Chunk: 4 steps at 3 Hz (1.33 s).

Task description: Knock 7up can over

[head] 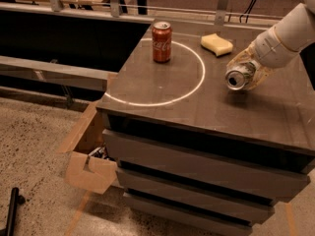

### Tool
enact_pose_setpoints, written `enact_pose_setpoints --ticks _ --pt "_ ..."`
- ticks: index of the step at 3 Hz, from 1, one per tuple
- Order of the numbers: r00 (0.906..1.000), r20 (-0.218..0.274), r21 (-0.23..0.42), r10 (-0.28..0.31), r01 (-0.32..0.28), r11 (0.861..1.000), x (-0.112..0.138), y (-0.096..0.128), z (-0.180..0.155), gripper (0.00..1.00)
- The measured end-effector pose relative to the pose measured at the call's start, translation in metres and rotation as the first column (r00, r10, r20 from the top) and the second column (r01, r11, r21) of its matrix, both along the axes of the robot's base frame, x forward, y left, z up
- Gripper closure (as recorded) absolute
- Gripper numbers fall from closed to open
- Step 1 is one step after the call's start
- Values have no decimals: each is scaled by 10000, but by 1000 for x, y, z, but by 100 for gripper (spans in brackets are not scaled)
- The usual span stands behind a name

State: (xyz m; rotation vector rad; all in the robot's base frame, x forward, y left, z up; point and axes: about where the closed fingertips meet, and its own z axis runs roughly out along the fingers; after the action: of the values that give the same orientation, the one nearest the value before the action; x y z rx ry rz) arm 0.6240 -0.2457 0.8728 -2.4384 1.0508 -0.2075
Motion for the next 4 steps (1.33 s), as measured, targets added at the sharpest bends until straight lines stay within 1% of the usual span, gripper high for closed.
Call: enact_pose_setpoints --ticks 1,2,3,4 --pt "9996 239 -414 127 -117 9991 0 -6 9 100" --pt "9984 190 -944 538 -518 9942 -3 -6 9 100" --pt "9964 -79 -1598 844 -846 9835 -5 -5 5 100" --pt "9955 -228 -2084 915 -943 9735 -4 -3 1 100"
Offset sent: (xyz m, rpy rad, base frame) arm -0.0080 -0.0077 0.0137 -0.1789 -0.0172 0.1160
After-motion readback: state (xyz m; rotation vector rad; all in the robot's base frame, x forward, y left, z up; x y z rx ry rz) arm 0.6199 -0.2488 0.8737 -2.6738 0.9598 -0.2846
